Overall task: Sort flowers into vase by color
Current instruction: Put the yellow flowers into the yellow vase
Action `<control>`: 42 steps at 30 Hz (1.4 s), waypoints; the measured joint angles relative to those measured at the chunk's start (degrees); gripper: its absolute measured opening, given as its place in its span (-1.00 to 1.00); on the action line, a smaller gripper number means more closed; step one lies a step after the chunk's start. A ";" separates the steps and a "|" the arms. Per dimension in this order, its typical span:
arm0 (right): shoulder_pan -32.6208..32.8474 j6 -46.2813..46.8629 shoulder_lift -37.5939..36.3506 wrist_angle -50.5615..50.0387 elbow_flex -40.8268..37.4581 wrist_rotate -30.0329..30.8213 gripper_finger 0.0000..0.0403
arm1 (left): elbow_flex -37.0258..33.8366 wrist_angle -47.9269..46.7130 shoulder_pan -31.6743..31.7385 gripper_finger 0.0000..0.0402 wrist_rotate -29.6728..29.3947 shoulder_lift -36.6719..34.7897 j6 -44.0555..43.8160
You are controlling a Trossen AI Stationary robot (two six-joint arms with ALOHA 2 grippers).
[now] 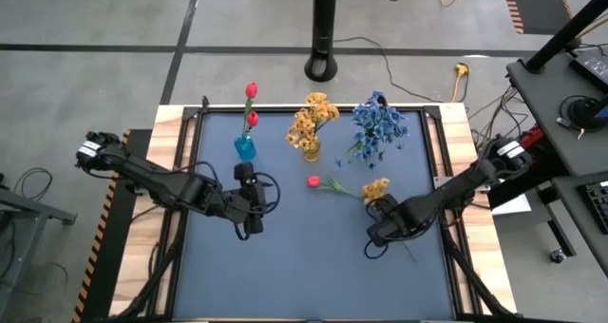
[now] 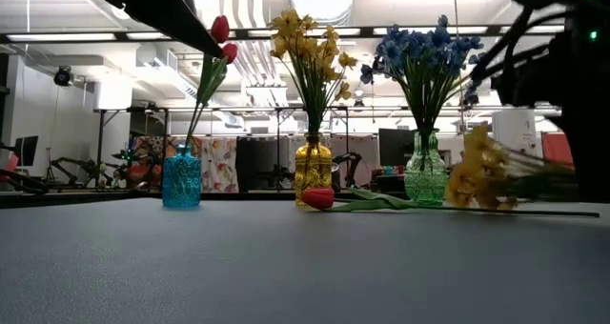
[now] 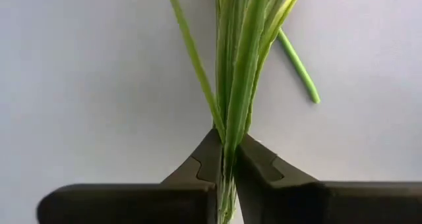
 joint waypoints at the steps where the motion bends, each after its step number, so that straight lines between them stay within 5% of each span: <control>1: 0.02 0.00 -1.08 -0.17 0.00 0.00 -0.89 | 0.00 0.22 -0.01 0.05 0.01 0.13 0.24; 7: 2.15 -1.98 -7.58 -0.01 0.47 2.25 -0.90 | 0.00 3.72 -0.01 0.05 0.20 0.82 2.58; 16: 8.08 -8.25 -12.15 10.23 1.95 17.63 -0.91 | 0.00 9.01 0.02 0.05 3.41 1.16 5.49; 25: 8.34 -49.37 -9.75 49.99 1.95 27.52 -0.91 | 0.00 17.10 -0.03 0.05 13.86 1.77 10.94; 33: 7.16 -86.15 -3.85 86.95 1.95 27.76 -0.91 | 0.00 25.59 -0.01 0.05 14.12 4.57 15.91; 42: 2.78 -96.07 4.17 97.22 1.95 27.74 -0.91 | 0.00 49.69 -0.01 0.05 18.87 10.77 22.22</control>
